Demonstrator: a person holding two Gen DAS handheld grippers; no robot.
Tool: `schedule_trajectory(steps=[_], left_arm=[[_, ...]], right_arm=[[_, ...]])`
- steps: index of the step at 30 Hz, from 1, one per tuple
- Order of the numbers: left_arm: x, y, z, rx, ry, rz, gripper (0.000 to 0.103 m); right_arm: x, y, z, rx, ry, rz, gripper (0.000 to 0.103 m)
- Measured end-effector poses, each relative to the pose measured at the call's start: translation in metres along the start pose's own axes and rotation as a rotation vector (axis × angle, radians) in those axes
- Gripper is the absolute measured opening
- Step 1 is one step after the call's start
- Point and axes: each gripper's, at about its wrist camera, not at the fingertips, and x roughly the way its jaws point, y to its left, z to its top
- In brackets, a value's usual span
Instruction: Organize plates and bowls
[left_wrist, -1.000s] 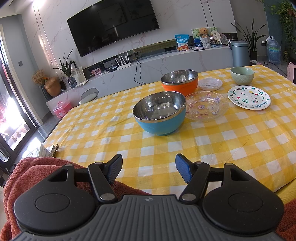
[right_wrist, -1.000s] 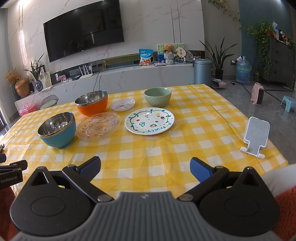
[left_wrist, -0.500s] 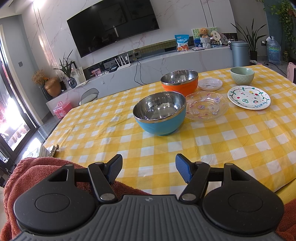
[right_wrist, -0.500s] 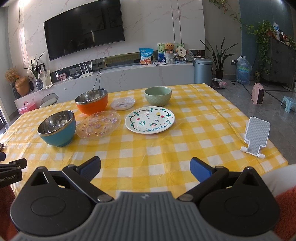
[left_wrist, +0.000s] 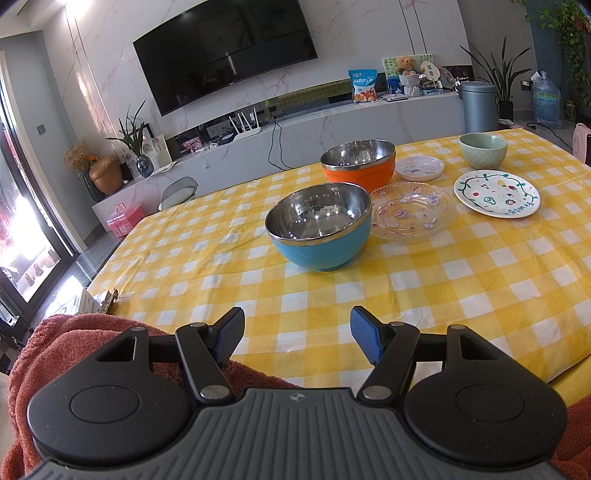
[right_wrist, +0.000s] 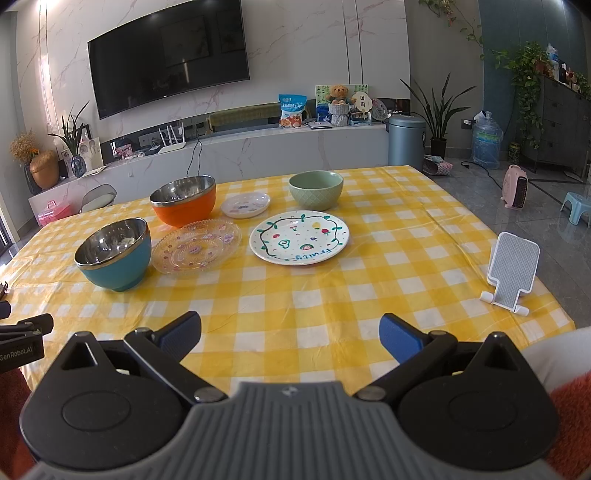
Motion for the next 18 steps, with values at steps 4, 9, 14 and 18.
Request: schedule_trajectory(steps=[4,9,14,18], left_arm=[[-0.0001,-0.0001,0.0002,0.001,0.0,0.0,0.078],[0.0,-0.0002,0.0,0.0,0.0,0.0,0.078],[-0.0001,-0.0004,0.0002,0.0,0.0,0.0,0.078],[0.0003,0.001,0.0005,-0.004,0.007,-0.008,0.078]], right_arm=[[0.0002,0.0,0.0003,0.0,0.0,0.0,0.1],[0.0006,0.0001,0.0004,0.0,0.001,0.0,0.1],[0.0009,0.0003,0.0005,-0.001,0.001,-0.001,0.101],[0.0001,-0.0007,-0.0004,-0.009,0.001,-0.001,0.101]])
